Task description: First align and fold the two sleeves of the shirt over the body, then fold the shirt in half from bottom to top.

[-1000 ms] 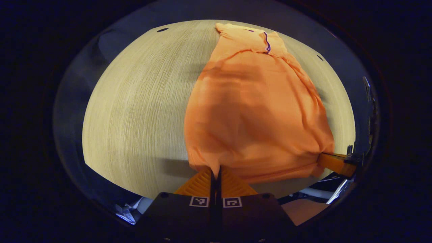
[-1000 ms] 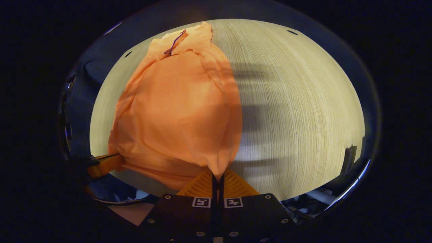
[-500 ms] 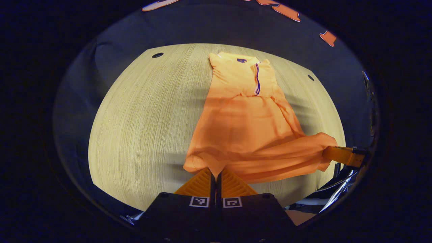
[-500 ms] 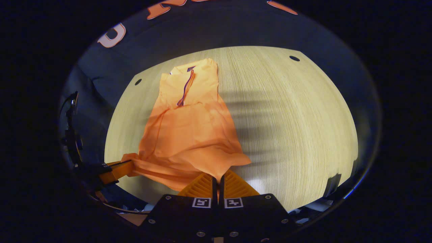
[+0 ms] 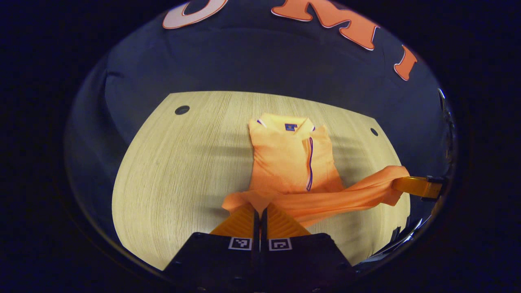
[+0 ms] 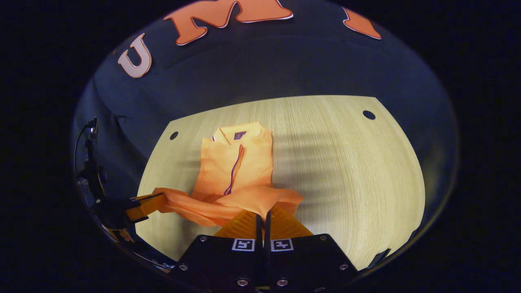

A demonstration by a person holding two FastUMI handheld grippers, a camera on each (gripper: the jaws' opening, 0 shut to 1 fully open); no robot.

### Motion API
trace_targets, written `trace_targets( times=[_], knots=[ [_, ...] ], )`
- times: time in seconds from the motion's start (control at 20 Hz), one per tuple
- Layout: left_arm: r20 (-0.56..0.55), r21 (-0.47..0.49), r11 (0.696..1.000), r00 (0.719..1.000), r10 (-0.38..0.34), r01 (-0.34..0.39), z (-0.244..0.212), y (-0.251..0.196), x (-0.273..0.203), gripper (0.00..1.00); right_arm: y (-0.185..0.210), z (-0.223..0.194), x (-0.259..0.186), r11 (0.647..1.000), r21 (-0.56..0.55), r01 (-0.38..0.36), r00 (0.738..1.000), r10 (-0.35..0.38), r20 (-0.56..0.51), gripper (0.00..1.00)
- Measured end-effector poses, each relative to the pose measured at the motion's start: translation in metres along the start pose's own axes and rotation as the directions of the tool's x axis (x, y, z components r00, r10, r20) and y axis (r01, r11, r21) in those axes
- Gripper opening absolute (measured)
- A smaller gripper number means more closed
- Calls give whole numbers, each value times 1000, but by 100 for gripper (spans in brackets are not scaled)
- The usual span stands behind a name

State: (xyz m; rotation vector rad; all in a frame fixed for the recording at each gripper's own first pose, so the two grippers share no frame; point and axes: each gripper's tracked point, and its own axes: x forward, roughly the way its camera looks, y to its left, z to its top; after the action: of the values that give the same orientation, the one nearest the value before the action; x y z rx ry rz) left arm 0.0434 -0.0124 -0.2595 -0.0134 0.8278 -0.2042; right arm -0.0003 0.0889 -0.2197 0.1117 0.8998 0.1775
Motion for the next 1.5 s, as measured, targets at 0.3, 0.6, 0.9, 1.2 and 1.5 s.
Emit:
trace_targets(
  times=[0.3,0.6,0.9,1.2,1.5],
  knots=[
    [57,17,999,998,33,-34,70,17,37,0,8,59,44,1000,2,-9,999,9,40,0],
    [83,44,997,995,58,-62,129,34,96,0,6,94,110,1000,24,-1,999,0,35,0],
    [-13,55,994,995,96,-95,111,46,149,1,2,88,164,999,45,0,999,2,-43,1],
    [-20,-6,996,996,84,-84,102,53,158,11,8,80,175,997,66,-27,998,30,-53,30],
    [42,34,994,994,103,-104,105,48,135,99,7,84,154,998,66,-7,1000,6,9,99]
  ],
)
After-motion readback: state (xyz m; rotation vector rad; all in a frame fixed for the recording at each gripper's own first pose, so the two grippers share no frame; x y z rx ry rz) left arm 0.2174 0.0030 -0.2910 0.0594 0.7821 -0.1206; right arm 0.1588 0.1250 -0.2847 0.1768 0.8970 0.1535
